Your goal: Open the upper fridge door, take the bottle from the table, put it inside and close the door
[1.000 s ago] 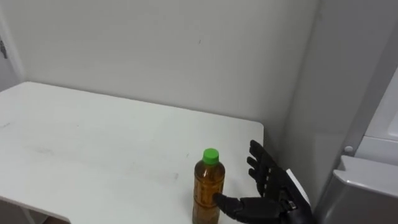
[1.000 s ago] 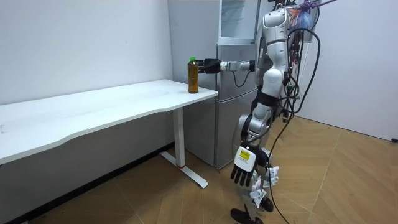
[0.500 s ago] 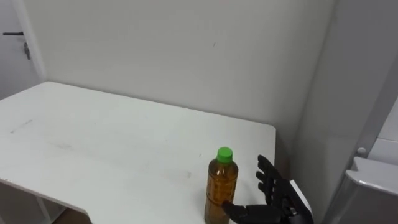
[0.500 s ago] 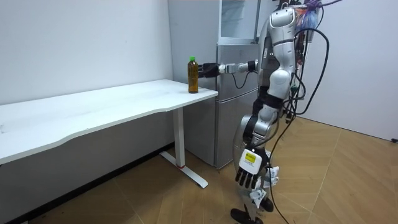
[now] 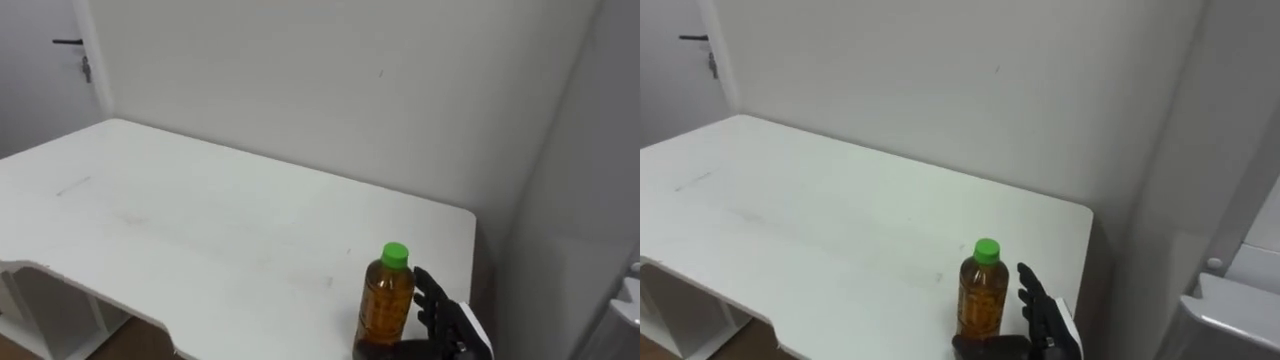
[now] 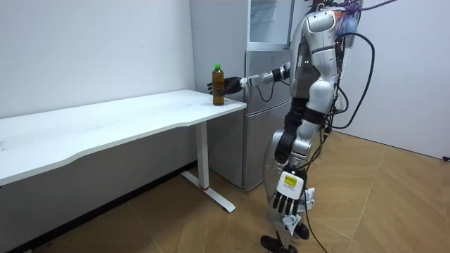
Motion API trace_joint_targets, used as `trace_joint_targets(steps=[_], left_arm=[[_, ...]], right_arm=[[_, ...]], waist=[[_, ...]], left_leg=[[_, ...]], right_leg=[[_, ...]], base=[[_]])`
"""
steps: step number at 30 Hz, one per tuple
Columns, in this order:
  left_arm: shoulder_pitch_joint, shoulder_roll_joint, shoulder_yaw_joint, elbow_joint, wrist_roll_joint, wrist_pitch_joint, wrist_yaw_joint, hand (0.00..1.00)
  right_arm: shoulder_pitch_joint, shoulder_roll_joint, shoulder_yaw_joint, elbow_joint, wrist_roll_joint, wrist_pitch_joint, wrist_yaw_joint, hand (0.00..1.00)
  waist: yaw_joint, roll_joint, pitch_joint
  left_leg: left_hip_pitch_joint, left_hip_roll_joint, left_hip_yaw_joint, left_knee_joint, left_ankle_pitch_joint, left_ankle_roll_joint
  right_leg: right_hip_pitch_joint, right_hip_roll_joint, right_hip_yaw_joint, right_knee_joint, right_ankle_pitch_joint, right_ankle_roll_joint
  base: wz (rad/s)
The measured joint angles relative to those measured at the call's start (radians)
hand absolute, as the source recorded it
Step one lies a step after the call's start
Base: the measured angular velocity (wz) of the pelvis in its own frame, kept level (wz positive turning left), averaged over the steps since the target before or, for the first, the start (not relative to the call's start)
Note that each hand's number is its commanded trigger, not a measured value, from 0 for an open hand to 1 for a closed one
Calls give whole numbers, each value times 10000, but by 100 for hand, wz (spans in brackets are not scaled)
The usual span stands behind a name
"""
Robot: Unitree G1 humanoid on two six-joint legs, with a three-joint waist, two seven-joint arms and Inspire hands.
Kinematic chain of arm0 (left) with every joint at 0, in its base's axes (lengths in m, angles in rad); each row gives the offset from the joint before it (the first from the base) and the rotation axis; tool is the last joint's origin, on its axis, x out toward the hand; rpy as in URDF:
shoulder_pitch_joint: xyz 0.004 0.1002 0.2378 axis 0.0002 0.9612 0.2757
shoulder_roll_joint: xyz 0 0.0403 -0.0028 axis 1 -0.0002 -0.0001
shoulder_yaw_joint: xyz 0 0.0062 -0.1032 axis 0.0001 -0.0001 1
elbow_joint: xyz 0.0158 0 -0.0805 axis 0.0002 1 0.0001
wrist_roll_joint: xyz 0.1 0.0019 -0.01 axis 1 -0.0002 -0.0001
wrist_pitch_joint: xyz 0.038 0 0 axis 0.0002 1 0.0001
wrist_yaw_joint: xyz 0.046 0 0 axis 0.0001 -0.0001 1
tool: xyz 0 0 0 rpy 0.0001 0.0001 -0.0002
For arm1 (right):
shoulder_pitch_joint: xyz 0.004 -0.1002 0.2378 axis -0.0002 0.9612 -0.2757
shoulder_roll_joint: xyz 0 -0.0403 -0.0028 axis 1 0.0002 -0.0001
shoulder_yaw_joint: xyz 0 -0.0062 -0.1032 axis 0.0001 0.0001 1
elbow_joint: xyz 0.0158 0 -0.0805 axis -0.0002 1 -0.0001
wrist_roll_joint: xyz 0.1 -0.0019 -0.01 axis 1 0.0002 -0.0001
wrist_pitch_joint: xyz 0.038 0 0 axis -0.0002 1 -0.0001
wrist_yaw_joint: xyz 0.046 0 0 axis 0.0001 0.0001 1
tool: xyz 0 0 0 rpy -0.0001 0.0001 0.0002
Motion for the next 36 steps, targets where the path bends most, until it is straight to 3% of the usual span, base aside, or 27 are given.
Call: trace_joint_targets(steps=[7, 26, 36], left_arm=[[-17, 13, -5, 0, 0, 39, -16, 0], [-244, 317, -14, -195, -238, 88, -8, 0], [-258, 436, -228, -202, -609, 14, 80, 0]], right_arm=[[-20, 4, 11, 242, -2, -41, -316, 0], [-855, 4, 26, 1412, -29, -144, -694, 0], [-994, 11, 33, 1593, 144, -621, -1421, 0]], waist=[[85, 72, 44], [264, -27, -37], [478, 3, -1]], left_leg=[[-176, 1, -52, 7, -1, 1], [-1003, -8, -235, 468, 65, 54], [-1434, 11, -277, 622, 87, 66]], right_leg=[[-28, -15, -182, 2, 2, 6], [-635, -65, -452, 262, 21, -28], [-951, -32, -514, 181, 73, -56]], base=[[8], [5], [1]])
